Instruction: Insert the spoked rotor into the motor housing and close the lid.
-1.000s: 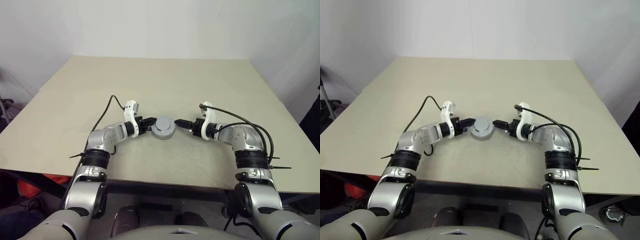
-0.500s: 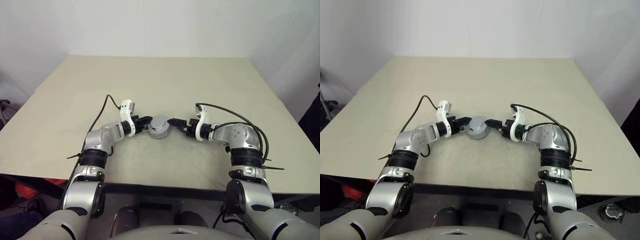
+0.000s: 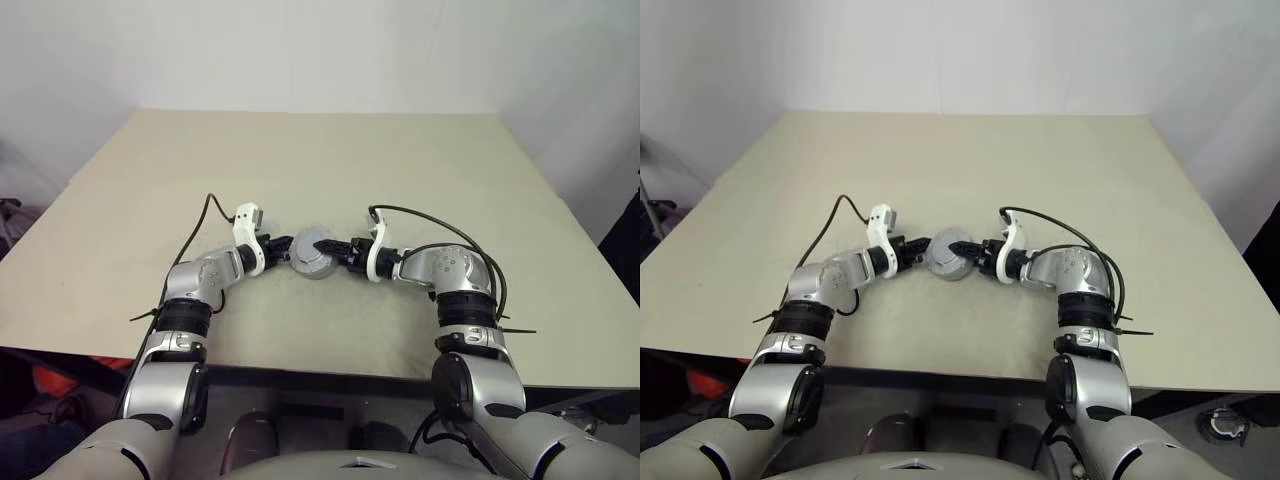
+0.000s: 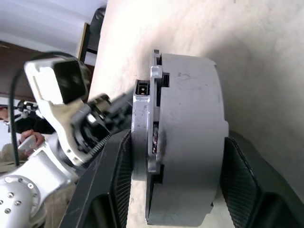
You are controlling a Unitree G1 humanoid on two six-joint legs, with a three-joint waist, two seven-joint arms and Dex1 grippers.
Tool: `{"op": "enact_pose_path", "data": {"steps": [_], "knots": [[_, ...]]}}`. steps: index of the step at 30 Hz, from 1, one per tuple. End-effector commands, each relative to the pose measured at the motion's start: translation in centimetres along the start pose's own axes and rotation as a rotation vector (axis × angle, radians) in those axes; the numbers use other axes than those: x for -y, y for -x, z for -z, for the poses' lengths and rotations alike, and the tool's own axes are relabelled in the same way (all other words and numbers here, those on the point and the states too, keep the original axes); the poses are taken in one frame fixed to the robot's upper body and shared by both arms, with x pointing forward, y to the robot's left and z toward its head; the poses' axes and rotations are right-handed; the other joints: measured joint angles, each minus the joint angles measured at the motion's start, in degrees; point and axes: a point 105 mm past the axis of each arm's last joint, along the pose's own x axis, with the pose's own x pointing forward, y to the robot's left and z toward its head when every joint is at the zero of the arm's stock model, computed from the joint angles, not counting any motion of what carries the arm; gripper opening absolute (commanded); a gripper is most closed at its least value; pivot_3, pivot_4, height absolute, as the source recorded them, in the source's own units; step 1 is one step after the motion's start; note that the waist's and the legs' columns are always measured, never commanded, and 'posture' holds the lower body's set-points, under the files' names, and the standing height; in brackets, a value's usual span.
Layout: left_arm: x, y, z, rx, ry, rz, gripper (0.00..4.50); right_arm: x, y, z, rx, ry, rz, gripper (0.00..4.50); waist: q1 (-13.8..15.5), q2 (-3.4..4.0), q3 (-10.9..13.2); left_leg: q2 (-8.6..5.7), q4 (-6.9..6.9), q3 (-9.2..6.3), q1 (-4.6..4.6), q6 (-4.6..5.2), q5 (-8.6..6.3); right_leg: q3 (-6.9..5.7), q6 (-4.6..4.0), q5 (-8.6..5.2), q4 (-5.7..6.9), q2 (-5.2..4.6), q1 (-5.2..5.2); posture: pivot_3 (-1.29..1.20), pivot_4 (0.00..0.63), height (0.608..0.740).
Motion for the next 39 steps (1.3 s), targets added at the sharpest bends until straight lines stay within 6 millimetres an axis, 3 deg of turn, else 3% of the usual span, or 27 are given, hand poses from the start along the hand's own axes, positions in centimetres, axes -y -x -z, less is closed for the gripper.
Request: {"op": "enact_pose_path", "data": {"steps": [1,9,16,19,23,31,35,39], "knots": [[0.6,-0.2,-0.8,0.020,-0.018,0.022,0.00,0.4,-0.3,-0.1,-0.007,-0.012,0.041,2.15,-0.1,-0.01,0.0,0.00,0.00,0.00,-0.02,0.00,0.00,0.00,0.00,0.00,0.00,0.00,-0.01,0.00,0.000,0.740],[-0.8,1.3,-3.1,0.147,0.046,0.005,0.00,0.8,0.0,-1.7,0.073,-0.140,0.025,2.14,0.0,0.00,0.0,0.00,0.03,0.00,-0.01,-0.07,0.04,0.00,-0.01,0.00,0.19,0.00,-0.09,0.00,0.000,0.740],[-1.5,3.8,-3.5,0.227,0.182,0.048,0.00,-1.5,0.6,-5.1,0.193,-0.279,-0.105,2.14,0.1,0.00,0.2,-0.02,0.08,0.00,-0.42,-0.19,0.12,0.00,-0.03,0.01,0.34,-0.01,-0.56,0.00,0.000,0.740],[-1.6,4.5,-2.8,0.229,0.210,0.056,0.00,-2.2,0.5,-5.6,0.200,-0.280,-0.113,2.14,0.2,0.01,0.2,-0.03,0.22,0.01,-1.01,-0.13,0.10,-0.07,0.17,0.15,0.41,0.01,-1.02,0.00,0.000,0.740],[-1.4,5.8,-3.3,0.303,0.302,0.100,0.00,-3.5,0.5,-6.7,0.228,-0.313,-0.157,2.14,0.1,0.01,0.2,0.19,1.00,0.02,-1.82,0.30,0.06,-0.33,0.17,0.17,0.61,0.28,-1.44,0.00,0.000,0.740],[-1.7,8.5,-4.8,0.544,0.496,0.185,0.00,-7.1,-0.3,-8.1,0.230,-0.314,-0.256,2.14,0.2,0.01,0.2,0.26,1.16,0.02,-2.02,0.21,-0.11,-0.40,0.16,0.19,0.65,0.29,-1.56,0.00,0.000,0.740],[-2.2,9.2,-4.5,0.596,0.547,0.174,0.86,-8.3,-0.3,-8.4,0.221,-0.304,-0.286,2.14,0.5,-0.01,0.2,0.30,1.21,0.02,-2.03,0.21,-0.11,-0.46,0.16,0.19,0.75,0.29,-1.55,0.00,0.000,0.740],[-1.4,9.8,-5.0,0.627,0.582,0.247,2.23,-9.5,-0.6,-8.2,0.185,-0.287,-0.309,2.14,0.7,-0.03,0.2,0.33,1.40,-0.01,-2.08,0.21,-0.12,-0.49,0.17,0.19,0.93,0.29,-1.55,0.00,0.000,0.740]]}}
